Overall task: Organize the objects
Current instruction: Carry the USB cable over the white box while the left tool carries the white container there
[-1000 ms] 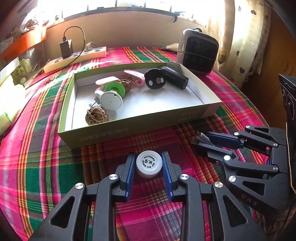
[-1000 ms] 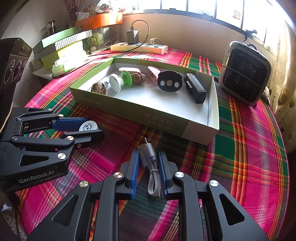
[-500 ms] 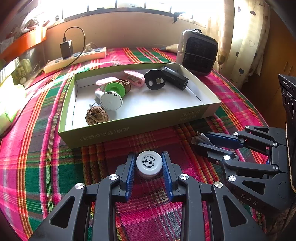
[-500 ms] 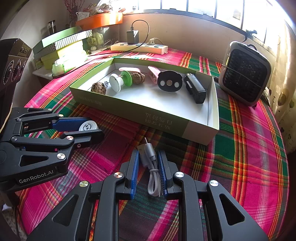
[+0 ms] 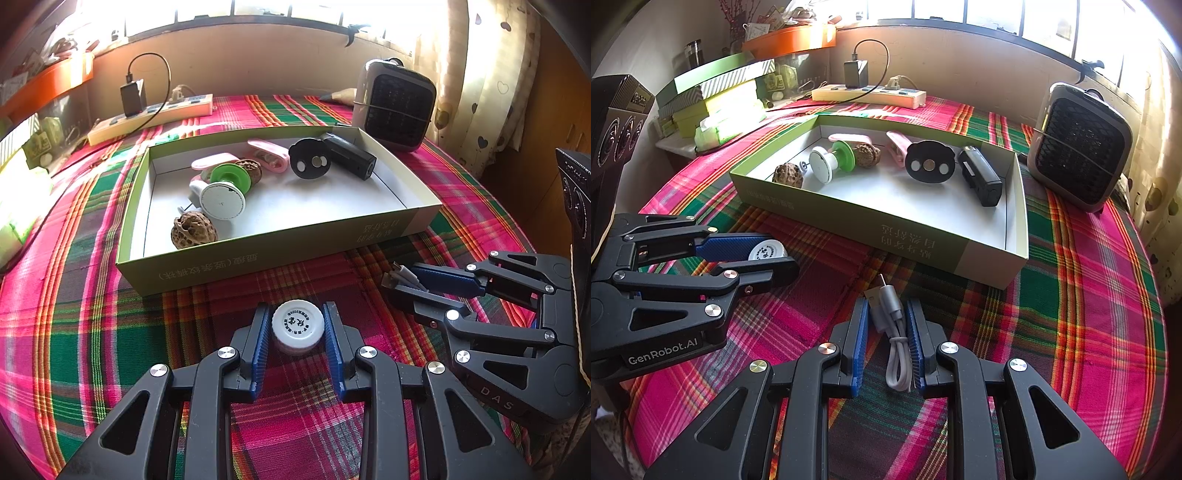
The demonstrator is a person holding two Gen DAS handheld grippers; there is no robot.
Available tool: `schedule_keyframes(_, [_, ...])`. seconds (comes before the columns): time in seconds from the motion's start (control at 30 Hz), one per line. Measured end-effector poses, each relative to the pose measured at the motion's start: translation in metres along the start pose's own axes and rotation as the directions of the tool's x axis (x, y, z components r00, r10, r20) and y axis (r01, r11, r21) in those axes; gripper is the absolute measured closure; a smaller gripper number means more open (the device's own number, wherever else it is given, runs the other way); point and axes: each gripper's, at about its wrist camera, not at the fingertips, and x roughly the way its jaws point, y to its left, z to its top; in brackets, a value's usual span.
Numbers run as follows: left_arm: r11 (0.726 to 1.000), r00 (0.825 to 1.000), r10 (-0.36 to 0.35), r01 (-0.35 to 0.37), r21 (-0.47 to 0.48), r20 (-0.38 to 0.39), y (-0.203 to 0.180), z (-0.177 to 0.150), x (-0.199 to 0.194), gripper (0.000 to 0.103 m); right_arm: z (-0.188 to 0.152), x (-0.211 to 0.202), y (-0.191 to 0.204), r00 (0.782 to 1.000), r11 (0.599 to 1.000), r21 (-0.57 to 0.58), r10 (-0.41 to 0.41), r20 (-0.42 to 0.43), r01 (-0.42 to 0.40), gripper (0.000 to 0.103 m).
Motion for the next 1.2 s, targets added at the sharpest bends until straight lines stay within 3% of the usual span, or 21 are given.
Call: schedule_keyframes(1.2, [1.0, 0.999, -0.022, 0.022, 0.001, 0.041, -0.002, 0.017, -0.016, 0.077, 0.005, -0.014, -0.007, 0.999, 0.997, 0.073, 0.022, 0.034, -0.024, 0.081])
